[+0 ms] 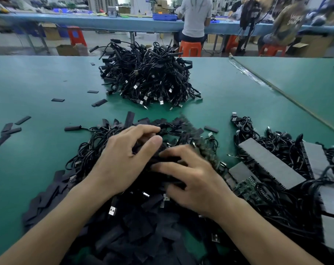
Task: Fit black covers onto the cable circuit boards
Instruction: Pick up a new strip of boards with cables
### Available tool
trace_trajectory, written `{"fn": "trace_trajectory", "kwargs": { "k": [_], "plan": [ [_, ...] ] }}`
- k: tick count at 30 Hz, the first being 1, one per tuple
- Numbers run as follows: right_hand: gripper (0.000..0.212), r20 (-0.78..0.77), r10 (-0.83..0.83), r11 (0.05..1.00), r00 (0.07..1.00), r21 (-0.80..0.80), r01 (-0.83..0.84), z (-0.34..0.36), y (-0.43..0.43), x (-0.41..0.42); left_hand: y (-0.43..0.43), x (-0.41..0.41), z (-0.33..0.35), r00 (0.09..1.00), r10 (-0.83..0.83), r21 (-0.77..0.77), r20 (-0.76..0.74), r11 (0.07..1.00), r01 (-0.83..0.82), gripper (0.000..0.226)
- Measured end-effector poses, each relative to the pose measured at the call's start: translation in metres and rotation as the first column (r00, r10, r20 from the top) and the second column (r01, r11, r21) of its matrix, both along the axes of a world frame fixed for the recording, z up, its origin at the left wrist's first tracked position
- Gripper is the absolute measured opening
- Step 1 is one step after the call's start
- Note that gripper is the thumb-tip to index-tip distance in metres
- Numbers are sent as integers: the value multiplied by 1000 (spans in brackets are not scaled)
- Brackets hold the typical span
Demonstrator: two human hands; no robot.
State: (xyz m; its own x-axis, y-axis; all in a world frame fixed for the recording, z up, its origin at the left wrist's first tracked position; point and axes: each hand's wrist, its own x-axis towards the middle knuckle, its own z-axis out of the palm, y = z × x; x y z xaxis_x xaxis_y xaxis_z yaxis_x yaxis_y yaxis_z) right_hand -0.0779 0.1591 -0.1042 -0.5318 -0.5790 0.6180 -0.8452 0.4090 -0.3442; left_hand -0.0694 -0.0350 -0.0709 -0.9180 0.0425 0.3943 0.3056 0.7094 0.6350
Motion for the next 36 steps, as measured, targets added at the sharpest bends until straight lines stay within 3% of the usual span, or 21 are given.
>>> {"fn": "trace_trajectory", "kwargs": {
  "k": [3, 7, 9, 11, 15, 17, 22, 26, 28, 30, 33, 36],
  "plan": [
    [50, 290, 103, 987, 952, 92, -134, -1, 2, 2, 3, 1, -3, 982, -143, 78, 124, 988, 134, 58],
    [48, 366, 96, 984, 926, 106, -144, 2, 2, 6, 6, 0, -12, 978, -164, 164, 131, 976, 142, 74],
    [45, 324, 134, 977, 937, 113, -179, 3, 2, 8, 5, -1, -12, 987, -136, 225, 86, 968, 113, 94],
    [42, 273, 171, 974, 947, 101, -205, 3, 0, 10, 2, -2, -10, 986, -152, 216, 69, 967, 134, 97],
    [33, 165, 219, 972, 962, 44, -229, 3, -2, 8, 2, -5, -15, 985, -159, 67, 69, 986, 154, 40],
    [34, 113, 209, 975, 971, 46, -216, 3, -2, 7, 5, -4, -18, 994, -108, 19, -8, 994, 109, 28],
    [32, -91, 122, 988, 988, -86, -130, 2, -2, 4, 0, -8, -13, 986, 102, 195, -132, 978, -75, 16],
    [15, -214, -158, 965, 964, -240, 105, -2, -4, 0, -4, -8, -3, 930, 270, 344, -250, 922, -176, 23],
    [29, -122, -352, 911, 928, -271, 310, -3, -4, -2, -2, -7, 3, 899, 312, 423, -309, 891, -164, 24],
    [49, 58, -441, 866, 896, -235, 441, -4, -2, -4, -1, -5, 7, 890, 304, 487, -340, 866, -109, 20],
    [67, 256, -441, 870, 860, -113, 480, -5, 0, -6, 3, -2, 13, 932, 233, 622, -276, 783, -11, 12],
    [64, 339, -421, 877, 841, -84, 473, -6, -2, -9, 5, 0, 20, 961, 193, 751, -198, 660, 22, 14]
  ]
}}
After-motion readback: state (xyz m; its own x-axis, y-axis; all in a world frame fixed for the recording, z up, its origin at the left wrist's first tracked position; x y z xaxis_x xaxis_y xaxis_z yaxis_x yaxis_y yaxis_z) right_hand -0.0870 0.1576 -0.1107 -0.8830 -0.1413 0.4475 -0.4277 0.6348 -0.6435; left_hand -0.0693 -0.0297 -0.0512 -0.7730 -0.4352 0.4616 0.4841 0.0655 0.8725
